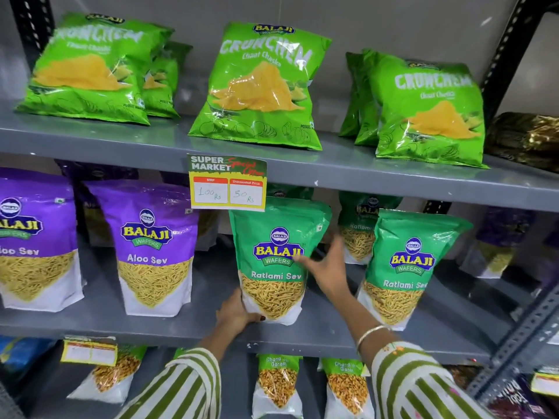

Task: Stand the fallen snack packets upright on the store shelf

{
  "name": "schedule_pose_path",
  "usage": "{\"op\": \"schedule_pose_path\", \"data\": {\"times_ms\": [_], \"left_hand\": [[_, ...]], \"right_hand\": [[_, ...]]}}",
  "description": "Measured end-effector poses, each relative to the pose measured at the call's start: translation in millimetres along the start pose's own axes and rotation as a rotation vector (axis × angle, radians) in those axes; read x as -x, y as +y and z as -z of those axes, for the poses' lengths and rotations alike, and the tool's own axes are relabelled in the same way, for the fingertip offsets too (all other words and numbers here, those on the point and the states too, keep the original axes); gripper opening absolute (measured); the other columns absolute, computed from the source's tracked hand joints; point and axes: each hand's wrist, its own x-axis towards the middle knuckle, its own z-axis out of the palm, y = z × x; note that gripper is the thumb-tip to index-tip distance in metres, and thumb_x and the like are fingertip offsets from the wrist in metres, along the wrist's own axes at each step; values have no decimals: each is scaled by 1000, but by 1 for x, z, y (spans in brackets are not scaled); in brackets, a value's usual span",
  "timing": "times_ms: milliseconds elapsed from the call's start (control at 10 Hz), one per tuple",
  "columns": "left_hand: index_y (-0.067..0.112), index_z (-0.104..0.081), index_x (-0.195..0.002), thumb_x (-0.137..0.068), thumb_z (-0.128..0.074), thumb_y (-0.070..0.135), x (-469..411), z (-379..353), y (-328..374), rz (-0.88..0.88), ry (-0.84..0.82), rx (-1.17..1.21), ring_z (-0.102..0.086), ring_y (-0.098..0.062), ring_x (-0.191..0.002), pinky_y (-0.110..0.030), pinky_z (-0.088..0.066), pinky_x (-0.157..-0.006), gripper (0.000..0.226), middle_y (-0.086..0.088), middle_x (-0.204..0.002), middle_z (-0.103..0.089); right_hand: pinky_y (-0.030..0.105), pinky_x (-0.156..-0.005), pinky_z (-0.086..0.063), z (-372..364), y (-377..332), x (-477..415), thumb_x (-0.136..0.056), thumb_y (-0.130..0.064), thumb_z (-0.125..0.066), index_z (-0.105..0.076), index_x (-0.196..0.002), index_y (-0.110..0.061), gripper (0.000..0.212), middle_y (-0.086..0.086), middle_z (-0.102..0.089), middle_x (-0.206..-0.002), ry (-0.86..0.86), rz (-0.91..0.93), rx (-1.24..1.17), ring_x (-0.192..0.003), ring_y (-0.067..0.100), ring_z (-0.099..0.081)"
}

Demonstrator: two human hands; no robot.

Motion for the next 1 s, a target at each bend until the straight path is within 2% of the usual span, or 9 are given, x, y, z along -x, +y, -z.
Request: {"op": "schedule_pose_path", "data": {"times_ms": [100, 200, 300, 400, 500, 600, 800, 900, 1000], "left_hand": [[11, -48, -123, -60, -83, 26, -3, -7, 1, -11, 42, 23, -51, -30, -122, -41, -41, -104, 73, -12, -131, -58], [12, -47, -124, -61, -82, 26, -5, -14, 3, -29, 36, 11, -50, -31, -123, -44, -41, -104, 73, -11, -132, -58], [14, -46, -126, -64, -80, 27, -7, -19, 7, -43, 47, -25, -47, -31, -126, -45, -38, -108, 72, -8, -135, -56], [15, -47, -126, -65, -79, 27, -6, -19, 8, -36, 58, -28, -48, -30, -126, -45, -37, -108, 70, -7, -135, -57], [14, -48, -124, -66, -79, 27, -5, -16, 7, -35, 66, -49, -49, -29, -125, -44, -37, -107, 68, -7, -134, -58], [13, -48, -124, -67, -79, 27, -6, -13, 5, -29, 69, -53, -49, -29, -126, -44, -37, -108, 66, -7, -134, -58], [14, -46, -124, -65, -80, 26, -4, -10, 3, -7, 8, -8, -49, -29, -125, -45, -40, -107, 70, -8, -134, -57], [15, -39, -129, -64, -80, 24, 2, -2, 3, -56, -4, 21, -48, -30, -127, -48, -40, -107, 77, -9, -138, -52], [15, -31, -138, -71, -75, 28, 9, 10, 4, -160, 192, -41, -41, -30, -133, -50, -36, -110, 81, -10, -146, -43]], "right_hand": [[36, -107, -38, -18, 56, 16, -64, -19, -84, -31, -137, -6, 91, 11, -45, -143, -408, -196, -17, -133, 26, -42], [32, -99, -41, -27, 77, 22, -67, -13, -82, -40, -130, -4, 76, 14, -55, -133, -375, -196, 22, -124, 27, -51], [31, -92, -45, -28, 86, 20, -66, -12, -82, -49, -124, 0, 68, 16, -62, -125, -266, -182, 29, -116, 29, -56], [26, -82, -43, -28, 84, 19, -67, -11, -81, -50, -122, 1, 65, 17, -63, -124, -260, -177, 42, -114, 29, -57], [16, -75, -36, -31, 80, 22, -68, -12, -80, -50, -122, 1, 64, 15, -62, -126, -277, -163, 61, -115, 27, -57], [19, -81, -37, -34, 80, 22, -68, -13, -80, -50, -122, 0, 63, 15, -62, -126, -268, -165, 66, -116, 28, -56], [23, -84, -39, -37, 83, 22, -69, -12, -80, -48, -122, -1, 63, 16, -61, -126, -289, -224, 47, -118, 29, -55], [35, -105, -38, -32, 66, 32, -67, -24, -81, -27, -140, -3, 93, 13, -43, -145, -250, -188, 34, -134, 28, -41], [41, -119, -22, -26, 55, 36, -66, -52, -71, -10, -148, -6, 112, 12, -19, -157, -30, -32, 139, -146, 25, -18]]}}
